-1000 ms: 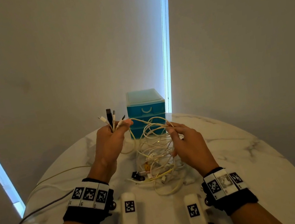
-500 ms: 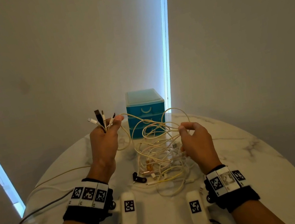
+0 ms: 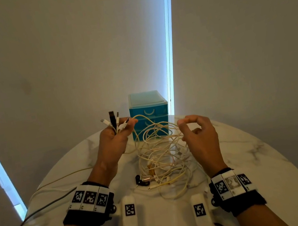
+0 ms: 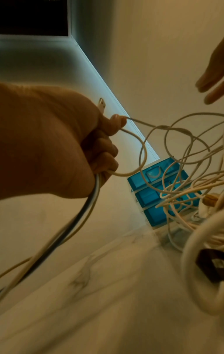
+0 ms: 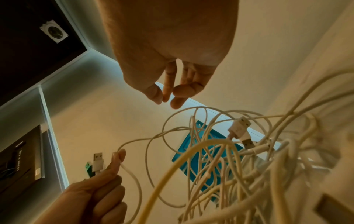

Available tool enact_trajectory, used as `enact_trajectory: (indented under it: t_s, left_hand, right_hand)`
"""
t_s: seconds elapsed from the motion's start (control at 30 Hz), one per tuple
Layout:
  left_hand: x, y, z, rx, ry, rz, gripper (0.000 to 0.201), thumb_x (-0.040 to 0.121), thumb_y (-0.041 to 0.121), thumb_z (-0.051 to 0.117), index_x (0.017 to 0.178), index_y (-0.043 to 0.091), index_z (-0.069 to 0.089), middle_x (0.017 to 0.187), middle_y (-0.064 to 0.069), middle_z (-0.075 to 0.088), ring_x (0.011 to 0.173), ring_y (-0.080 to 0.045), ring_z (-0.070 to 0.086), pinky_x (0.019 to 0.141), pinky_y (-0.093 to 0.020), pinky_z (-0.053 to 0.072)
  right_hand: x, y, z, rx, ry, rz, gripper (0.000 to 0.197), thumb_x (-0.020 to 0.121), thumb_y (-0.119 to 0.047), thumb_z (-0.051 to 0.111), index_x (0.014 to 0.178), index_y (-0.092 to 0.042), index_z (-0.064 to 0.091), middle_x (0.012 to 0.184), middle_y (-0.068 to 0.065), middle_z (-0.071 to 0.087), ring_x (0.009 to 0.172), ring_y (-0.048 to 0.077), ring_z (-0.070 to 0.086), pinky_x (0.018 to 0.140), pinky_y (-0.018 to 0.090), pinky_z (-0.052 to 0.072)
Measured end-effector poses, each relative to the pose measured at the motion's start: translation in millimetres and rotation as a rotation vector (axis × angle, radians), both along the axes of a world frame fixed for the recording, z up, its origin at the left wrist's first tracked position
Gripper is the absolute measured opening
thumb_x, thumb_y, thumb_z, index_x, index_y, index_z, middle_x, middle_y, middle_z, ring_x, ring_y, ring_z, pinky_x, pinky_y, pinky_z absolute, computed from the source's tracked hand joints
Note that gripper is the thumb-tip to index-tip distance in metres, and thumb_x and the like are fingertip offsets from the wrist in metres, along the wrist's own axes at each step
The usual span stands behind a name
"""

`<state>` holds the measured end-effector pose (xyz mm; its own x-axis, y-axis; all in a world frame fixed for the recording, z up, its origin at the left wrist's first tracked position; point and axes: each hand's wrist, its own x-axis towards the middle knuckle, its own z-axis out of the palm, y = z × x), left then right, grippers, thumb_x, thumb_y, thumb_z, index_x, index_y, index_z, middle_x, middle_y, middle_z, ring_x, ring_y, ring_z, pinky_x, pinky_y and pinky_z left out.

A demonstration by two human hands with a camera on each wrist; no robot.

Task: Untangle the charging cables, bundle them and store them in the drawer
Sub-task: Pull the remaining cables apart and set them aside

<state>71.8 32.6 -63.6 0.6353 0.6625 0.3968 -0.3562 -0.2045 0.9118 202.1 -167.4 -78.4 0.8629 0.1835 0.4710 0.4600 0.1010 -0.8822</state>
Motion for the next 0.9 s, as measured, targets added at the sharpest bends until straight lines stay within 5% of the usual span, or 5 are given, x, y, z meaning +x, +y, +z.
enact_trajectory:
  t_s: [0.13,0.27,0.53,0.73,0.9]
  left_hand:
    - [-4,-12,5,0.173,0.064,-0.12,0.023,0.101,0.026,0.07,0.11,0.005,0.076,0.055,0.019,0.055,0.045,0.002,0.049,0.047,-0.009,0.036]
    - [-6,-20,5,0.335,0.191,-0.244,0.017,0.104,0.014,0.067,0.109,0.0,0.075,0.062,0.024,0.065,0.056,0.01,0.059,0.053,-0.004,0.042]
    - [-7,-18,-1,0.529,0.585,-0.557,0.01,0.093,0.019,0.083,0.103,0.017,0.085,0.1,0.0,0.082,0.095,-0.009,0.074,0.09,-0.023,0.055]
    - [-1,-11,-3,0.493,0.73,-0.415,0.02,0.088,0.041,0.086,0.07,0.033,0.082,0.069,0.012,0.073,0.065,0.002,0.063,0.073,-0.025,0.044]
    - [4,-7,-8,0.399,0.615,-0.249,0.023,0.092,0.048,0.08,0.09,0.027,0.087,0.09,0.008,0.082,0.09,-0.005,0.075,0.086,-0.026,0.051]
  right_hand:
    - [-13,1,4,-0.153,0.081,0.253,0.027,0.105,-0.047,0.065,0.101,-0.025,0.08,0.09,0.002,0.081,0.059,0.017,0.068,0.046,0.024,0.046]
    - [-10,3,-2,-0.178,0.254,0.234,0.046,0.105,-0.058,0.059,0.102,-0.016,0.08,0.085,0.005,0.08,0.055,0.019,0.064,0.044,0.028,0.044]
    - [5,1,-11,-0.071,0.456,0.272,0.021,0.099,-0.015,0.069,0.108,0.002,0.077,0.089,0.011,0.074,0.061,0.014,0.064,0.043,0.024,0.039]
    - [10,-6,-8,-0.165,0.376,0.18,0.007,0.094,-0.008,0.072,0.099,-0.003,0.074,0.087,0.008,0.078,0.057,0.013,0.066,0.043,0.024,0.041]
    - [8,-5,-9,-0.213,0.224,0.155,0.021,0.091,-0.02,0.086,0.096,-0.006,0.072,0.083,0.01,0.08,0.057,0.014,0.069,0.046,0.025,0.047]
